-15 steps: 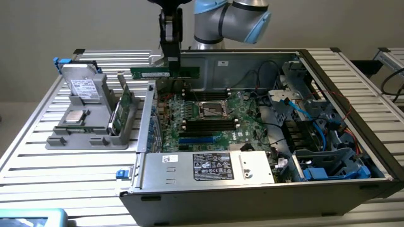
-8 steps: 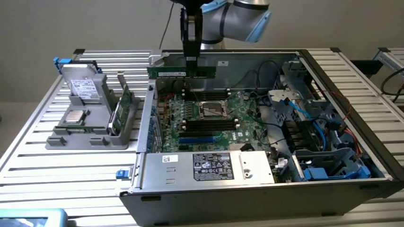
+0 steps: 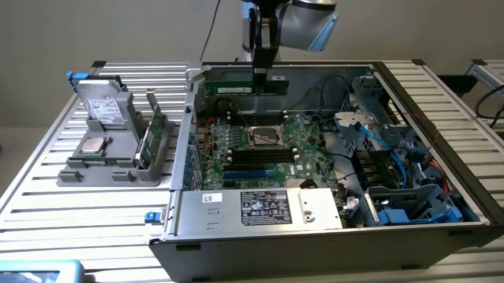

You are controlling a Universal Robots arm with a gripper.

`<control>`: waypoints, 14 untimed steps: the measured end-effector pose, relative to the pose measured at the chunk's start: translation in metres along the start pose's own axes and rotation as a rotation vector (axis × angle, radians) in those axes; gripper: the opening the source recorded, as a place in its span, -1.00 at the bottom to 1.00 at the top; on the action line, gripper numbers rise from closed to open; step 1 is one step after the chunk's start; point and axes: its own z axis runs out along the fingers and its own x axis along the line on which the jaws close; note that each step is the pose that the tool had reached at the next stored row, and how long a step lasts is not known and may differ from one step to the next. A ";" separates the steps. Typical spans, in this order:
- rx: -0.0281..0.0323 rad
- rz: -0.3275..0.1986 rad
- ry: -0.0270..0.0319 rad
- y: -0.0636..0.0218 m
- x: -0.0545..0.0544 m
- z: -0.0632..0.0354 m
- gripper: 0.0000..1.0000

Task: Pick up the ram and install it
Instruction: 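Pick up the ram and move it above insertion slot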

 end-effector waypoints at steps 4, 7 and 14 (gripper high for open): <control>0.0019 0.000 -0.0002 -0.0062 -0.010 0.0000 -0.76; 0.0025 0.000 -0.0001 -0.0148 -0.014 0.0001 -0.76; 0.0026 0.000 0.0000 -0.0334 -0.025 0.0018 -0.76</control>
